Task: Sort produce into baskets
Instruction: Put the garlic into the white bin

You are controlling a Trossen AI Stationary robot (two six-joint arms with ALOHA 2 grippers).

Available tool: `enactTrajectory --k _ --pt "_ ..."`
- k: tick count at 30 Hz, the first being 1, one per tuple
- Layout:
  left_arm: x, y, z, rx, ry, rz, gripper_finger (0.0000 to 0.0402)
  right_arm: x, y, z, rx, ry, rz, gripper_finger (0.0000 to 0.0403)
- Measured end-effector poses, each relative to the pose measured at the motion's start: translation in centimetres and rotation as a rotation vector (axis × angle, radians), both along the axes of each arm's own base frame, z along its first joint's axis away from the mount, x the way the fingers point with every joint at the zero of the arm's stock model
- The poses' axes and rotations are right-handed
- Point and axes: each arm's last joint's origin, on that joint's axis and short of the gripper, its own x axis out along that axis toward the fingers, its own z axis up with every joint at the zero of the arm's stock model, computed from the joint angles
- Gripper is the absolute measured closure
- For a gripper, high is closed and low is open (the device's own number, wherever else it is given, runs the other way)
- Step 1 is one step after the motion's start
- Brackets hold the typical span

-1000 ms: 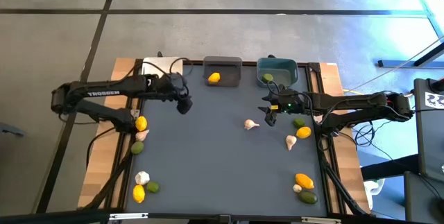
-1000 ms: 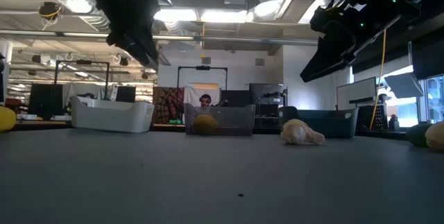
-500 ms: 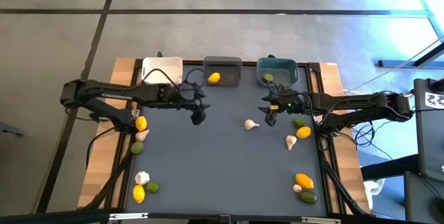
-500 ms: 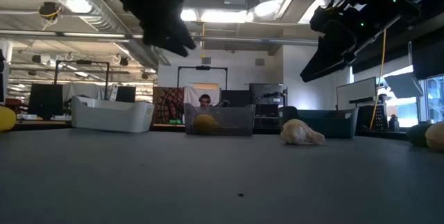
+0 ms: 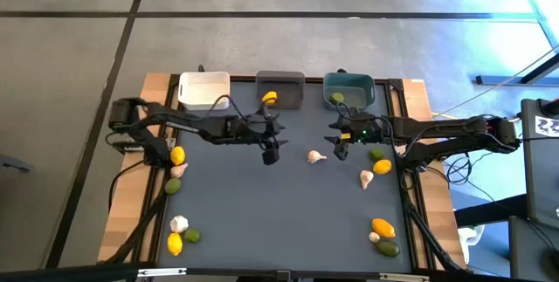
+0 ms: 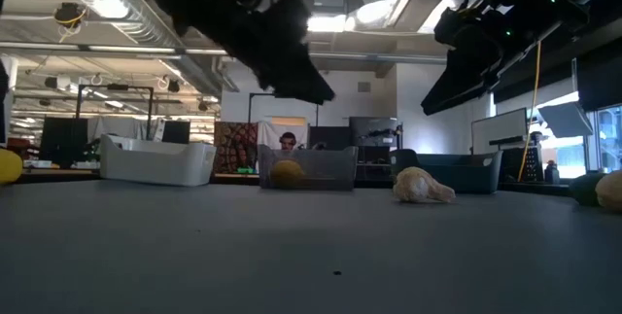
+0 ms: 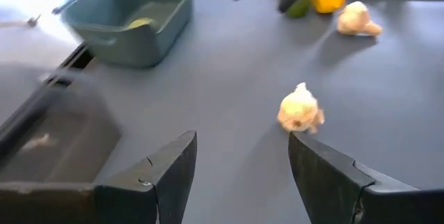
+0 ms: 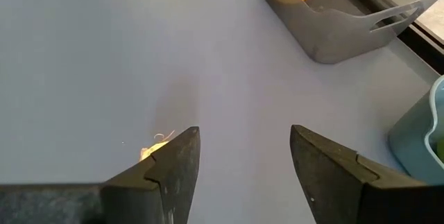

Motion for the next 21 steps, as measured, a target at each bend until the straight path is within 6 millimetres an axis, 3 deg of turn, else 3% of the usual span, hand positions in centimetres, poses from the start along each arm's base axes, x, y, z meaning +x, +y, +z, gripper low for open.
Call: enactTrajectory --k 10,21 --pt "3.1 0.2 -4.0 0.008 -0.054 -0.064 0.0178 0.0 0.0 0.0 0.0 0.0 0.0 0.0181" --pt "6.5 1.4 -5.2 -0.097 -0.012 -0.212 0.0178 0.0 0.0 0.0 0.0 0.001 0.0 0.0181"
